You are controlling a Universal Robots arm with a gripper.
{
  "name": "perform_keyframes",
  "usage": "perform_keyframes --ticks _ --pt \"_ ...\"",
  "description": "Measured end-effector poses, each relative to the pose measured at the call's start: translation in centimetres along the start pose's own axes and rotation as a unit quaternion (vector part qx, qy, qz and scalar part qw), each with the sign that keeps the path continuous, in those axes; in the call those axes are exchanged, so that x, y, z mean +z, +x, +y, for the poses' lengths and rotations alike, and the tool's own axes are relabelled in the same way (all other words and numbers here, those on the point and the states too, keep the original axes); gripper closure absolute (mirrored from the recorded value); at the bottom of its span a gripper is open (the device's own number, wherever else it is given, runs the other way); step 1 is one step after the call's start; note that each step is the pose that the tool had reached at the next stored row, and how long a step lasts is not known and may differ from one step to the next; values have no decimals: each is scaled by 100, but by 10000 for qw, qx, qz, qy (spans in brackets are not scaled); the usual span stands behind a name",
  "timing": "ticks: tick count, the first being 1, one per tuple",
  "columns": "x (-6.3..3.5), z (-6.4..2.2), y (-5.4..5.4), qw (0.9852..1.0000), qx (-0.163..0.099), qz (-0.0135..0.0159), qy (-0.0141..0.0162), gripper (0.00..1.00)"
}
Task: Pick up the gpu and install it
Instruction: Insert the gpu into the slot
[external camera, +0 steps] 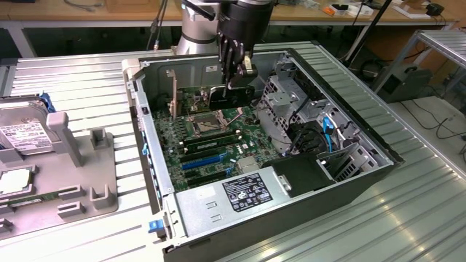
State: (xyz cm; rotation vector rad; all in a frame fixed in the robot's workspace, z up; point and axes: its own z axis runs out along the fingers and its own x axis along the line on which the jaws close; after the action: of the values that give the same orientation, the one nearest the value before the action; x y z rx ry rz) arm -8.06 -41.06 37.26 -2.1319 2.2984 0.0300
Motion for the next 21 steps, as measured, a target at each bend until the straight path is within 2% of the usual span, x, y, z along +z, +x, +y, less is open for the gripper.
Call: perform_keyframes --ticks 4,9,21 --pt "3 -2 29 10000 -40 2 -1 73" --pt "6 -6 78 9998 -219 2 -4 73" --pt "21 -20 252 9997 -240 2 -4 73"
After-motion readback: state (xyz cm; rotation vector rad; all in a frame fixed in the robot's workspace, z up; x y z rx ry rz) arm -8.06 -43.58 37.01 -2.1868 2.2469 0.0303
